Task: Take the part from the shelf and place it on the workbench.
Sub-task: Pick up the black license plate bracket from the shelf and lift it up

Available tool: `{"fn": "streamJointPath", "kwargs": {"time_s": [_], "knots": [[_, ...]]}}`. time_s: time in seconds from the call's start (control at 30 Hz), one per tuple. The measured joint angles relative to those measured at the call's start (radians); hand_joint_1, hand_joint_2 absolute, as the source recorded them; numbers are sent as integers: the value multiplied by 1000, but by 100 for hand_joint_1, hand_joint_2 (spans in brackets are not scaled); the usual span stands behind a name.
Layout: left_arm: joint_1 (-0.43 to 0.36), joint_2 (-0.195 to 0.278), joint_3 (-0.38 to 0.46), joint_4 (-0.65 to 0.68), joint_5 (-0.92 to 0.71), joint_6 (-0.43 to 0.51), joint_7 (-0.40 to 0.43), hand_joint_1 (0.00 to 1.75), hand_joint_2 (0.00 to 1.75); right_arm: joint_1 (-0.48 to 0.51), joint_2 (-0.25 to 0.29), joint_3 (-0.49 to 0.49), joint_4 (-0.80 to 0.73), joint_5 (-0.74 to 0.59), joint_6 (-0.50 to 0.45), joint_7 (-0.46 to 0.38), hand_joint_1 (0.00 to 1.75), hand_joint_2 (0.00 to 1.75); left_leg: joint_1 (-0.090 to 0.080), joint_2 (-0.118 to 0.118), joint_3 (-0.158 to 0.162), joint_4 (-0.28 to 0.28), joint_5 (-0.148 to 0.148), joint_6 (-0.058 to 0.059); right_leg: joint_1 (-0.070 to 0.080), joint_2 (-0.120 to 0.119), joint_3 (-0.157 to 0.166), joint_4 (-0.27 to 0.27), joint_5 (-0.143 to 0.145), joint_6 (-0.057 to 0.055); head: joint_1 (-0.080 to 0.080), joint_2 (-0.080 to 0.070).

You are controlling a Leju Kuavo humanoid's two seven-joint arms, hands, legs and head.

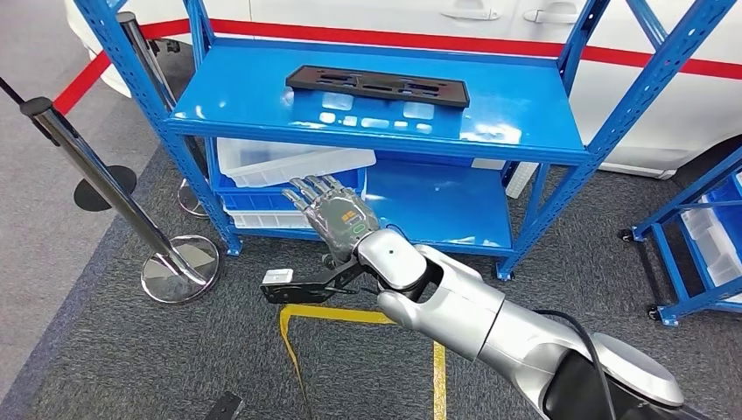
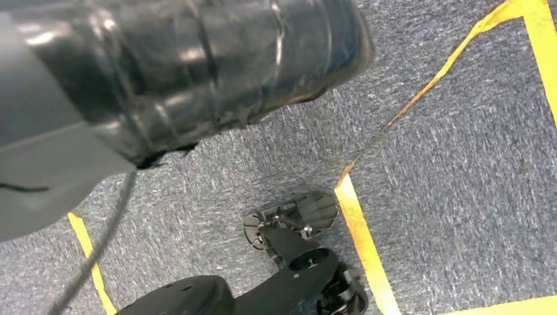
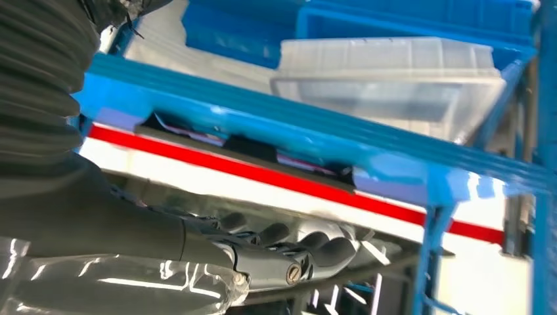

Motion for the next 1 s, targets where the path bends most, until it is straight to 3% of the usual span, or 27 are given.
{"fn": "streamJointPath", "kwargs": {"time_s": [0.07, 0.1, 0.2, 0.3, 0.33, 0.4, 0.47, 0.5, 0.53, 0.6, 0.67, 0.73, 0.8, 0.83, 0.93, 0.97, 1.0], "knots": [[0, -2, 0, 0, 0, -1, 0, 0, 0, -1, 0, -7, 4, -2, -3, 1, 0, 175, -2, -4, 8, 3, -9, -4, 4, 2, 60, -135, 73, -11, 0, 0], [0, -3, 0, 0, 0, -1, 0, 0, 0, -2, 0, -9, 5, -3, -5, 1, 0, 175, -3, -5, 10, 5, -13, -6, 7, 3, 87, -191, 91, -16, 0, 0], [-1, -5, -1, 0, 0, -2, 0, 0, 0, -4, 1, -11, 8, -4, -8, 1, 0, 175, -3, -6, 9, 4, -16, -14, 12, 4, 109, -236, 86, -21, 0, 0], [0, -4, -1, 0, 0, -3, 0, 0, 0, -4, 3, -12, 12, -4, -10, 5, 0, 175, -3, -3, 5, 22, -32, -28, 4, 4, 123, -251, 85, -28, -1, 0], [0, -4, -1, 0, 1, -3, 0, 0, 0, -5, 4, -13, 12, -4, -11, 9, 0, 175, -3, -2, -13, 61, -51, -33, 1, 3, 130, -256, 84, -31, -1, 0], [1, -5, -1, 0, 1, -3, -1, 0, 0, -5, 7, -15, 15, -4, -13, 19, 0, 175, 1, 1, -81, 185, -96, -39, 0, 1, 140, -258, 77, -37, -2, 0], [4, -5, -2, 0, 2, -4, -1, 0, 0, -2, 8, -16, 20, -5, -12, 26, 0, 175, 5, 2, -140, 271, -106, -44, 0, 1, 148, -257, 68, -37, -2, 0], [5, -5, -2, 0, 2, -5, -2, 0, 0, -1, 8, -16, 22, -6, -12, 29, 0, 175, 6, 3, -146, 264, -84, -47, 0, 2, 154, -256, 63, -36, -2, 0], [7, -5, -2, 0, 3, -5, -2, 0, 0, -1, 8, -16, 25, -6, -11, 30, 0, 175, 8, 4, -131, 217, -46, -48, -1, 3, 162, -254, 56, -33, -2, 0], [8, -5, -2, 0, 3, -6, -2, 0, 0, -2, 9, -16, 30, -7, -10, 31, 0, 175, 8, 7, -75, 85, 20, -47, 0, 4, 175, -249, 39, -24, -3, 0], [5, -6, -4, 0, 3, -8, -4, 0, 0, -3, 9, -16, 35, -7, -8, 32, 0, 175, 5, 7, -42, 16, 29, -38, 3, 4, 179, -245, 29, -12, -4, 0], [6, -6, -6, 0, 3, -8, -5, 0, 0, -4, 10, -16, 38, -7, -6, 33, 0, 175, 4, 4, -34, 7, 19, -24, 5, 4, 181, -242, 25, -4, -2, 0], [10, -7, -6, 0, 3, -9, -5, 0, 0, -5, 10, -17, 39, -7, -3, 36, 0, 175, 5, 3, -19, 1, 13, -11, 2, 4, 169, -206, 9, 3, 0, 0], [10, -8, -6, 0, 3, -9, -6, 0, 0, -6, 10, -17, 40, -7, -1, 38, 0, 175, 6, 3, -11, -1, 9, -5, 1, 4, 145, -160, -10, 6, 1, 0], [8, -8, -6, 1, 3, -9, -6, 0, 0, -4, 10, -18, 44, -7, 8, 45, 0, 175, 3, 3, 8, -1, -9, 4, -1, 4, 25, 26, -62, 13, 3, 0], [9, -8, -6, 1, 3, -9, -6, 0, 0, -1, 9, -18, 45, -7, 10, 47, 0, 175, 2, 2, 17, -1, -16, 4, -1, 4, -1, 47, -52, 12, 3, 0], [10, -8, -6, 1, 3, -9, -6, 0, 0, 1, 9, -18, 47, -7, 11, 48, 0, 175, 2, 1, 29, -1, -25, 4, -1, 4, -6, 26, -20, 10, 3, 0]]}}
